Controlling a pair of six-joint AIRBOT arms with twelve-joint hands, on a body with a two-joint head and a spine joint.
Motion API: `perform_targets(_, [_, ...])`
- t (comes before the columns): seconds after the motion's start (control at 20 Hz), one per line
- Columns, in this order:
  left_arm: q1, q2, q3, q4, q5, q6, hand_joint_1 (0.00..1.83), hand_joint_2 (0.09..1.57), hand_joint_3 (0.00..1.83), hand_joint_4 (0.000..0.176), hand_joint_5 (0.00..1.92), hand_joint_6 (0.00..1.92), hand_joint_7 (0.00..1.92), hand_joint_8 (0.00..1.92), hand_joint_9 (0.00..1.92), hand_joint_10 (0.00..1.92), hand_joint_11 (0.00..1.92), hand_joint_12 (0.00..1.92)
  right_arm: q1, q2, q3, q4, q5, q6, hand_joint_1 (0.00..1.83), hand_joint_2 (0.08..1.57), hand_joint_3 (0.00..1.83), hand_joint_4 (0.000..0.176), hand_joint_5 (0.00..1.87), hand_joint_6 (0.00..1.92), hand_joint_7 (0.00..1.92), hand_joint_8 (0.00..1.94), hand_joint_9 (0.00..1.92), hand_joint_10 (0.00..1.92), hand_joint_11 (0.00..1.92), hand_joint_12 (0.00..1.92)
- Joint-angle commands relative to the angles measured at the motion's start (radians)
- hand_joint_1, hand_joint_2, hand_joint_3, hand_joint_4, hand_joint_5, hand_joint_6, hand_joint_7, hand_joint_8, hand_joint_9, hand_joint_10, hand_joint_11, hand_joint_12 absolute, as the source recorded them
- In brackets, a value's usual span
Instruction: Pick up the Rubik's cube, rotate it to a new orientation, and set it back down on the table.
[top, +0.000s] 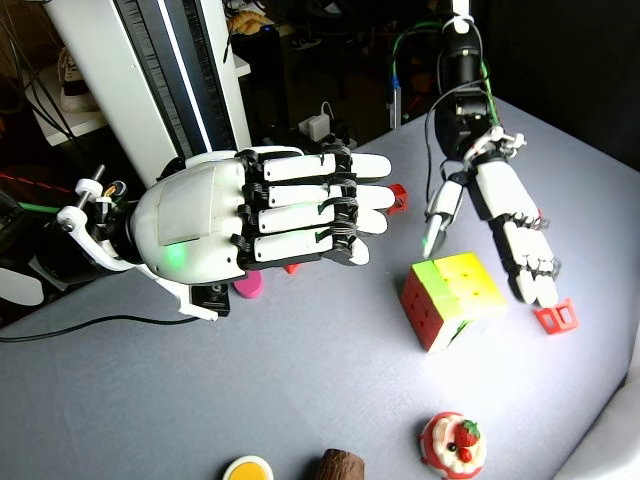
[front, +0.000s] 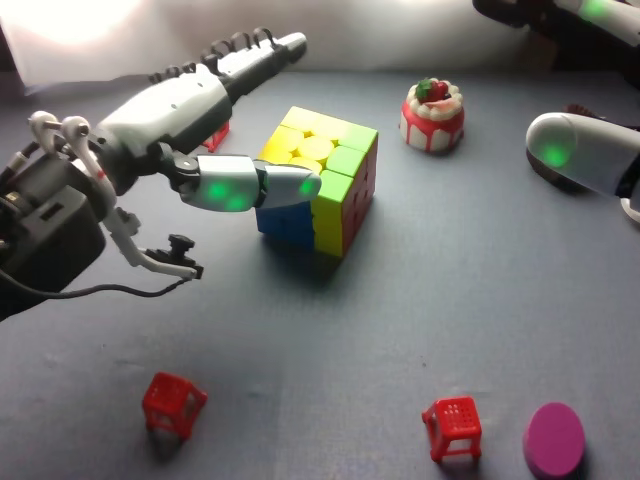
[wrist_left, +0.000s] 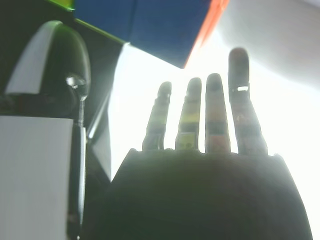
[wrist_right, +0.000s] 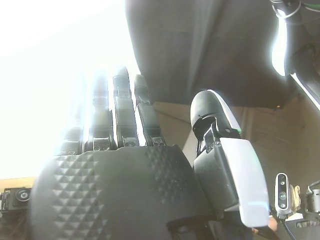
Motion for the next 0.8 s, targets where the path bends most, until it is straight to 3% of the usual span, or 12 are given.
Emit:
perform_targets(0.0, [0.000,0.016,-0.013,-0.008,-0.166,0.006,0.48,0.85,0.00,0.131,0.00,0.00,0.00,0.00,0.00,0.00,0.00,0.00,0.013,0.001,0.001,0.025,0.123,0.006,0.00,1.39,0.00,0.000,0.08,0.26,0.26,0.00,0.00,0.79,0.00,1.31])
perform_targets(0.05, [0.003,0.029,-0.025,-0.011,-0.185,0.016,0.43,0.84,0.00,0.136,0.00,0.00,0.00,0.00,0.00,0.00,0.00,0.00,0.013,0.002,0.001,0.025,0.122,0.006,0.00,1.39,0.00,0.000,0.05,0.24,0.21,0.00,0.00,0.71,0.00,1.25])
perform_targets(0.15, [0.014,0.068,-0.067,-0.009,-0.258,0.043,0.07,0.88,0.00,0.169,0.00,0.00,0.00,0.00,0.00,0.00,0.00,0.00,0.013,0.002,0.000,0.028,0.122,0.006,0.00,1.37,0.00,0.000,0.01,0.12,0.10,0.00,0.00,0.41,0.00,0.80])
perform_targets(0.2, [0.019,0.087,-0.089,-0.007,-0.292,0.059,0.01,0.88,0.00,0.175,0.00,0.00,0.00,0.00,0.00,0.00,0.00,0.00,0.011,0.002,0.000,0.030,0.122,0.006,0.00,1.34,0.00,0.000,0.00,0.05,0.04,0.00,0.00,0.21,0.00,0.28])
perform_targets(0.25, [0.027,0.118,-0.124,-0.006,-0.338,0.095,0.00,0.91,0.01,0.155,0.00,0.00,0.00,0.00,0.00,0.00,0.00,0.00,0.008,0.004,0.000,0.037,0.121,0.006,0.00,1.34,0.00,0.000,0.00,0.01,0.01,0.00,0.00,0.04,0.00,0.05])
perform_targets(0.3, [0.035,0.141,-0.150,-0.007,-0.373,0.124,0.00,0.95,0.03,0.148,0.00,0.00,0.00,0.00,0.00,0.00,0.00,0.00,0.004,0.007,-0.001,0.045,0.119,0.006,0.00,1.32,0.00,0.000,0.00,0.00,0.00,0.00,0.00,0.01,0.00,0.01])
perform_targets(0.35, [0.045,0.164,-0.175,-0.009,-0.408,0.148,0.00,0.95,0.03,0.116,0.00,0.00,0.00,0.00,0.00,0.00,0.00,0.00,0.000,0.010,-0.002,0.053,0.116,0.006,0.00,1.31,0.00,0.000,0.00,0.00,0.00,0.00,0.00,0.00,0.00,0.00])
perform_targets(0.4, [0.054,0.184,-0.195,-0.009,-0.443,0.165,0.00,0.95,0.02,0.164,0.00,0.00,0.00,0.00,0.00,0.00,0.00,0.00,-0.004,0.012,-0.003,0.064,0.110,0.006,0.00,1.29,0.00,0.000,0.00,0.00,0.00,0.00,0.00,0.00,0.00,0.00])
perform_targets(0.45, [0.065,0.206,-0.217,-0.009,-0.487,0.179,0.00,0.93,0.01,0.174,0.00,0.00,0.00,0.00,0.00,0.00,0.00,0.00,-0.009,0.015,-0.003,0.076,0.107,0.006,0.00,1.27,0.00,0.000,0.00,0.00,0.00,0.00,0.00,0.00,0.00,0.00])
perform_targets(0.75, [0.128,0.281,-0.283,-0.019,-0.663,0.206,0.00,0.98,0.03,0.176,0.00,0.00,0.00,0.00,0.00,0.00,0.00,0.00,-0.028,0.046,-0.022,0.126,0.155,0.006,0.10,1.22,0.00,0.000,0.00,0.00,0.00,0.00,0.00,0.00,0.00,0.00])
